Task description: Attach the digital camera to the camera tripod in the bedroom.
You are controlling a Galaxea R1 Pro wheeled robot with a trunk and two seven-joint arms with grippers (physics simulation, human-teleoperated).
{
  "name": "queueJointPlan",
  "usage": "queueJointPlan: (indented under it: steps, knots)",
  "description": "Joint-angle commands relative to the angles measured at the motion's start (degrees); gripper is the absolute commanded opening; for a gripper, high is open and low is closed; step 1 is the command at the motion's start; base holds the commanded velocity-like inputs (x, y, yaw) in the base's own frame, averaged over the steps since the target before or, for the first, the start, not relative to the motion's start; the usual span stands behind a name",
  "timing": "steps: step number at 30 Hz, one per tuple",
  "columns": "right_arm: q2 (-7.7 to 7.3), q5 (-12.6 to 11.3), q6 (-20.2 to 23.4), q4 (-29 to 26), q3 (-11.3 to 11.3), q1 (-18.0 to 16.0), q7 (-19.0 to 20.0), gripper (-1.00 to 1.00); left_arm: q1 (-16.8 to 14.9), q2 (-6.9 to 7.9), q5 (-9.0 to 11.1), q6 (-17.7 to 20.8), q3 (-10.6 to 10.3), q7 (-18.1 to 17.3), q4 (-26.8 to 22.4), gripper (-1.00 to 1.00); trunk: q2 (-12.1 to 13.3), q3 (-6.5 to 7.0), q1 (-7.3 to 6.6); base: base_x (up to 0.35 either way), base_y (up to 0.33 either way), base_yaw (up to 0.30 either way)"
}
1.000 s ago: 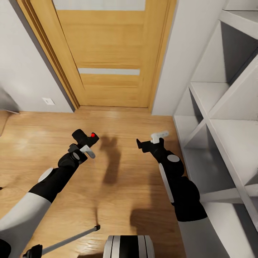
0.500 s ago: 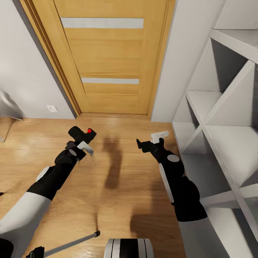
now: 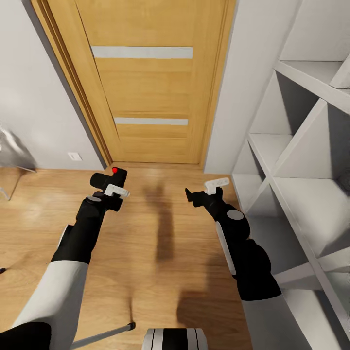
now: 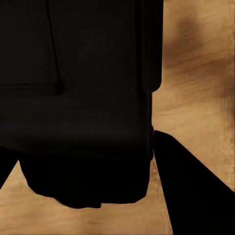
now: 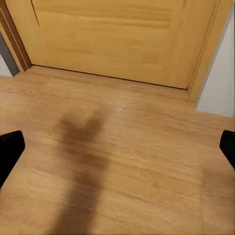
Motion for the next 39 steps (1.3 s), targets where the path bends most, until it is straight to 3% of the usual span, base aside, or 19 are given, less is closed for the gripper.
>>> queueJointPlan:
  steps: [1, 2, 3, 5, 9, 26, 39]
  knots:
    - [0.02, 0.6, 0.3, -0.1, -0.1, 0.0, 0.5, 1.0, 0.0, -0.34, -0.5, 0.0, 0.5, -0.7, -0.1, -1.0, 0.0, 0.18, -0.03, 0.0, 0.0, 0.0]
    - [0.02, 0.6, 0.3, -0.1, -0.1, 0.0, 0.5, 1.0, 0.0, -0.59, 0.0, 0.0, 0.7, -0.7, -0.1, -1.0, 0.0, 0.41, -0.06, 0.0, 0.0, 0.0]
    - [0.02, 0.6, 0.3, -0.1, -0.1, 0.0, 0.5, 1.0, 0.0, -1.14, 2.9, 0.0, 1.3, -0.7, 0.0, -1.0, 0.0, 0.63, -0.08, 0.0, 0.0, 0.0]
    - [0.02, 0.6, 0.3, -0.1, -0.1, 0.0, 0.4, 1.0, 0.0, -1.26, 5.2, 0.0, 1.5, -0.7, 0.0, -1.0, 0.1, 1.07, -0.14, 0.0, 0.0, 0.0]
    - [0.02, 0.6, 0.3, -0.1, -0.1, 0.0, 0.5, 1.0, 0.0, -1.21, 7.6, 0.0, 1.7, -0.7, 0.1, -1.0, 0.1, 1.96, -0.24, 0.0, 0.0, 0.0]
    - [0.02, 0.6, 0.3, 0.0, -0.1, 0.0, 0.6, 1.0, 0.0, -0.89, 8.5, 0.0, 1.7, -0.7, 0.8, -1.0, 0.3, 5.72, -0.68, 0.0, 0.0, 0.0]
    - [0.02, 0.7, 0.4, 2.2, -0.1, 0.0, 0.1, 1.0, 0.0, -1.58, 8.6, 0.0, 1.7, -0.6, 0.4, -1.0, 0.5, 8.6, -1.01, 0.0, 0.0, 0.0]
